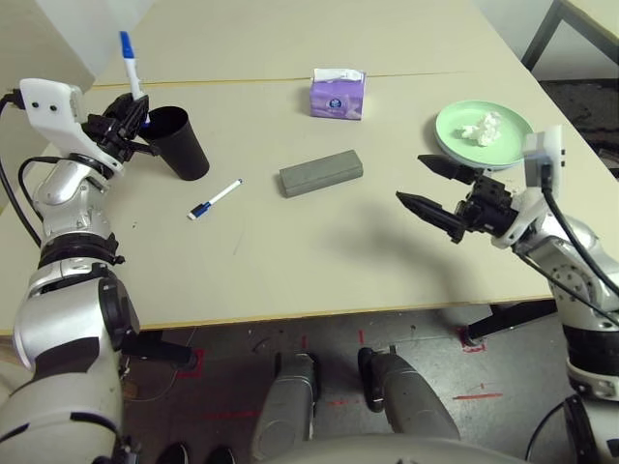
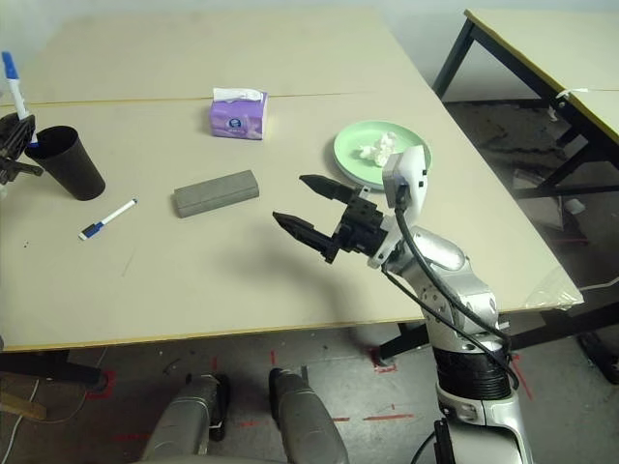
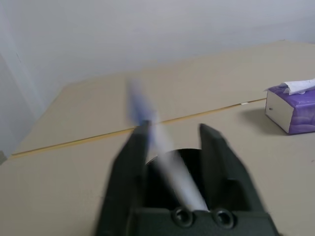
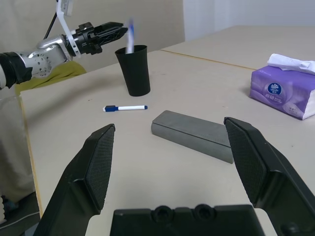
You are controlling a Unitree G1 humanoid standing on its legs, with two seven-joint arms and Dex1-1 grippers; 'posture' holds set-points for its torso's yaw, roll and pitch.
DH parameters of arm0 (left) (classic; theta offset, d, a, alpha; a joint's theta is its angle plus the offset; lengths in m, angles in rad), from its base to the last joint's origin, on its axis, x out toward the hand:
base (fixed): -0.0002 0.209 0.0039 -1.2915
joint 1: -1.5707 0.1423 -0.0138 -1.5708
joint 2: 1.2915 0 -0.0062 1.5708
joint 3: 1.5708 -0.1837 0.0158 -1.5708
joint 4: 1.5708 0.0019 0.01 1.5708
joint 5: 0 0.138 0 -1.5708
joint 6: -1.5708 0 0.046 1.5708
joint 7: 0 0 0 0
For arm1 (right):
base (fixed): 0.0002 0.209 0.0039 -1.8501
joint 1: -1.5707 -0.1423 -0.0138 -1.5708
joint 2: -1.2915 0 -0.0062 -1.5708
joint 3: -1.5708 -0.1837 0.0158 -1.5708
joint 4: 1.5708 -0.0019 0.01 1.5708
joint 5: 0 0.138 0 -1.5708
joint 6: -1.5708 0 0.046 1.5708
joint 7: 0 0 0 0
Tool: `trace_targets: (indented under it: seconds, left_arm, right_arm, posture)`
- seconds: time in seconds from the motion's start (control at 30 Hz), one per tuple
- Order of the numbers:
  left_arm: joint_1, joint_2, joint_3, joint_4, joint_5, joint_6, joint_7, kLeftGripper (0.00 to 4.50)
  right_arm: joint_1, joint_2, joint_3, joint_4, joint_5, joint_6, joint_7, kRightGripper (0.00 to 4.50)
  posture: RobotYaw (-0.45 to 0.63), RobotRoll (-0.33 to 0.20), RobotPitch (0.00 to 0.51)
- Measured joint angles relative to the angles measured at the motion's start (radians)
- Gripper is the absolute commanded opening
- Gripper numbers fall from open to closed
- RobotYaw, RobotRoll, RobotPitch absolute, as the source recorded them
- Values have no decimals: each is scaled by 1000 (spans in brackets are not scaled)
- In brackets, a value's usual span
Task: Organize and tidy the items on the table.
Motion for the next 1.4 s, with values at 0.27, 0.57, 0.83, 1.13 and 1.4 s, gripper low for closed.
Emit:
trace_targets:
  seconds: [0.27, 0.57, 0.83, 1.13, 1.4]
  left_arm:
    - [4, 0, 4, 0, -4, -2, -6, 4456]
    - [9, 17, 17, -28, -66, 80, -233, 4456]
    - [17, 201, 10, -85, -124, 299, -601, 4456]
    - [-8, 308, -127, -172, -68, 465, -824, 4456]
    - [-31, 339, -329, -237, 52, 441, -920, 4456]
  right_arm:
    - [-3, 0, 0, -7, 1, 1, 0, 4500]
    - [-8, 1, 1, 0, -1, -4, 24, 4500]
    - [44, -10, 52, 16, -34, -118, 184, 4500]
    - [19, -15, 137, 121, -100, -262, 354, 4500]
    - [-1, -14, 185, 178, -129, -319, 440, 4500]
  posture:
    - [-100, 0, 182]
    - [-102, 0, 184]
    - [-79, 0, 185]
    - [-51, 0, 191]
    - [-61, 0, 203]
